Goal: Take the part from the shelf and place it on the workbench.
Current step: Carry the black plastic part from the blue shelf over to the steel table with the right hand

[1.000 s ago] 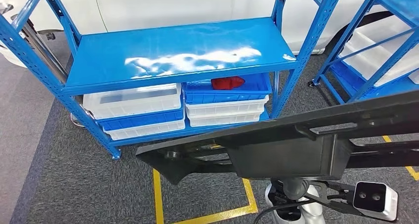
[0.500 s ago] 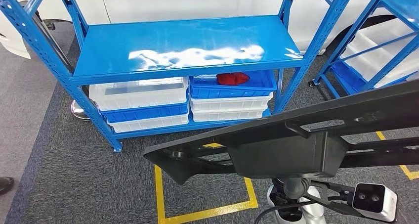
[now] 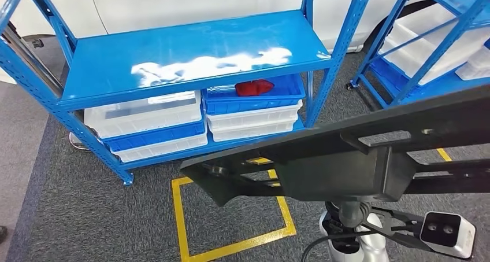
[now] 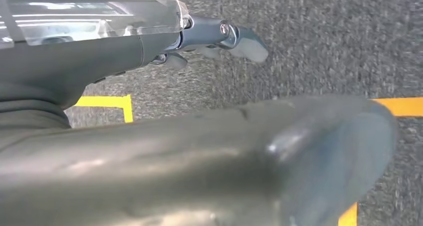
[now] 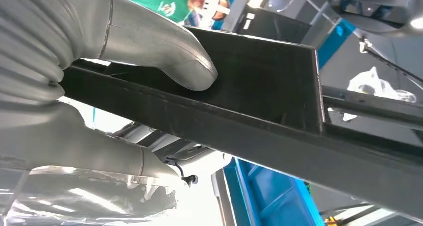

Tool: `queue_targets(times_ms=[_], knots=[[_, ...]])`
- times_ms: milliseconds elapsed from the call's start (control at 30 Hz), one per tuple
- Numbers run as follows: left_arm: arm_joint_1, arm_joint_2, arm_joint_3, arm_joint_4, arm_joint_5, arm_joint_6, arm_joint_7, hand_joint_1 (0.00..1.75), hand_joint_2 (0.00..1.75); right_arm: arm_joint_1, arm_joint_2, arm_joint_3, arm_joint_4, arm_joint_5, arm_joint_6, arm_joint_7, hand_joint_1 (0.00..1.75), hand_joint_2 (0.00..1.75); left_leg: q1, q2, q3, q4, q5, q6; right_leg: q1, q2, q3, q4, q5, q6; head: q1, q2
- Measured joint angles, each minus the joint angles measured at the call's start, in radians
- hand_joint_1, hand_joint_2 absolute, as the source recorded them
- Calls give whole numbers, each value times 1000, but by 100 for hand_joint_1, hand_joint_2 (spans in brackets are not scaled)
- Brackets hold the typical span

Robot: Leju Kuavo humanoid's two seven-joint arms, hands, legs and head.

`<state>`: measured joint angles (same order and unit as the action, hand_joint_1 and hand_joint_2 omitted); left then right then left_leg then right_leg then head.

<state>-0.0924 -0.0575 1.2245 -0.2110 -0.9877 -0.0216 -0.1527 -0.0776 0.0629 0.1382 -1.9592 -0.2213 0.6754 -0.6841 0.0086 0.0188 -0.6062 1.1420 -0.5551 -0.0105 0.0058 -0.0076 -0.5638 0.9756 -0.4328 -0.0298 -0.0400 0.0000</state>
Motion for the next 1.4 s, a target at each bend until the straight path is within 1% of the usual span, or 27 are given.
queue_targets(times_ms=[67,100,133,167,233,300,367,400,467,533,600,633,667,733,800,833,900,967,1033,1067,1100,1133,1167,1200,1267,1333,1400], knots=[[2,-2,0,0,-4,13,-3,0,0,-4,-1,5,6,9,-8,0,175,175,2,-9,-57,121,-46,-4,0,16,-2,3,1,-2,0,0],[3,-2,0,0,-7,24,-3,0,0,-4,-2,9,9,13,-12,0,175,175,3,-10,-68,144,-44,-7,0,26,-4,6,1,-1,0,0],[4,-3,0,0,-10,36,-3,0,0,-4,-2,13,10,15,-14,0,175,175,4,-11,-58,121,-20,-8,-1,36,-4,11,-1,0,0,0],[4,-4,0,0,-12,47,-3,0,0,-4,-3,17,10,17,-15,0,175,175,5,-16,-32,67,16,-9,-2,47,-5,17,-3,3,0,0],[4,-5,0,0,-15,63,-3,0,0,-5,-5,25,10,20,-15,0,175,175,11,-53,29,-61,68,-7,-3,67,-13,34,-9,11,0,0],[5,-7,0,0,-16,73,-4,0,0,-6,-6,33,7,24,-14,0,175,175,12,-82,51,-113,75,-1,-5,86,-27,47,-10,23,0,0],[4,-11,0,0,-16,82,-10,0,0,-5,-7,41,0,30,-13,0,175,175,11,-69,49,-115,78,10,-8,103,-38,49,-6,36,0,0],[3,-13,0,0,-17,86,-14,0,0,-6,-7,45,-7,35,-16,0,175,175,12,-59,49,-119,81,16,-8,99,-42,54,-9,41,0,0],[0,-16,0,0,-19,90,-21,0,0,-15,-8,57,-25,46,-34,0,175,175,15,-38,50,-126,87,28,-8,64,-71,111,-44,52,0,0],[1,-15,0,0,-25,92,-20,0,0,-25,-12,69,-43,54,-64,0,175,175,13,-16,49,-127,88,32,-12,26,-132,238,-104,62,0,0],[2,-14,0,0,-30,85,-16,0,0,-25,-20,75,-61,63,-91,0,175,175,12,8,48,-127,87,31,-17,15,-177,333,-132,68,0,0],[1,-13,0,0,-30,81,-13,0,0,-22,-23,76,-71,68,-98,0,175,175,12,18,48,-127,87,31,-18,12,-174,327,-119,68,0,0],[1,-13,0,0,-29,77,-12,0,0,-19,-25,76,-81,72,-101,0,175,175,12,27,49,-127,86,30,-18,8,-153,289,-94,66,0,0],[0,-13,0,0,-21,73,-10,0,0,-13,-25,76,-103,76,-97,0,175,175,10,44,54,-127,83,25,-11,-24,-74,140,-35,54,0,0],[-1,-13,0,0,-10,70,-11,0,0,-12,-25,77,-118,76,-86,0,175,175,7,61,57,-128,79,15,1,-50,-26,45,-11,38,0,0],[-1,-13,1,0,-6,69,-11,0,0,-12,-25,77,-121,75,-82,0,175,175,5,69,59,-129,78,10,5,-50,-26,39,-14,32,0,0],[-5,-12,3,0,1,68,-12,0,0,-15,-25,79,-125,76,-80,0,175,175,5,78,65,-132,75,-2,3,-28,-26,31,-8,21,0,0],[-9,-10,6,-1,5,67,-11,0,0,-24,-23,83,-128,76,-82,0,175,175,6,43,52,-91,44,-10,-4,-9,-19,17,1,9,0,0],[-6,-8,9,-1,5,68,-5,0,0,-31,-22,87,-129,74,-86,0,175,175,8,0,-2,28,-21,-12,-6,9,-16,13,5,2,0,0],[-4,-7,10,-1,5,71,0,0,0,-33,-21,88,-129,73,-88,0,175,175,8,-7,-34,95,-47,-12,-4,21,-17,14,5,0,0,0],[-1,-6,12,-1,5,75,6,0,0,-33,-21,88,-129,71,-91,0,175,175,8,-10,-56,139,-57,-13,-3,34,-18,16,5,-1,0,0],[1,-4,15,-1,5,78,10,0,0,-33,-21,88,-129,69,-94,0,175,175,8,-11,-63,147,-46,-12,-2,47,-18,19,4,-1,0,0],[2,-3,17,-1,4,81,13,0,0,-33,-21,88,-129,68,-97,0,175,175,8,-14,-50,113,-17,-11,-2,60,-18,22,3,0,0,0],[2,-1,19,-1,4,82,14,0,0,-33,-21,88,-129,67,-99,0,175,175,9,-24,-22,50,23,-10,-2,73,-18,26,2,2,0,0],[1,3,22,-1,4,83,15,0,0,-34,-21,88,-129,66,-101,0,175,175,12,-64,31,-74,74,-5,-1,96,-24,38,-3,9,0,0],[1,5,23,-1,3,83,20,0,0,-34,-21,88,-130,64,-103,0,175,175,10,-82,47,-116,80,2,-3,117,-35,46,-3,20,0,0],[-1,6,23,-1,1,84,31,0,0,-30,-21,88,-131,65,-104,0,175,175,9,-62,49,-122,85,14,-6,128,-41,46,1,33,0,0]])
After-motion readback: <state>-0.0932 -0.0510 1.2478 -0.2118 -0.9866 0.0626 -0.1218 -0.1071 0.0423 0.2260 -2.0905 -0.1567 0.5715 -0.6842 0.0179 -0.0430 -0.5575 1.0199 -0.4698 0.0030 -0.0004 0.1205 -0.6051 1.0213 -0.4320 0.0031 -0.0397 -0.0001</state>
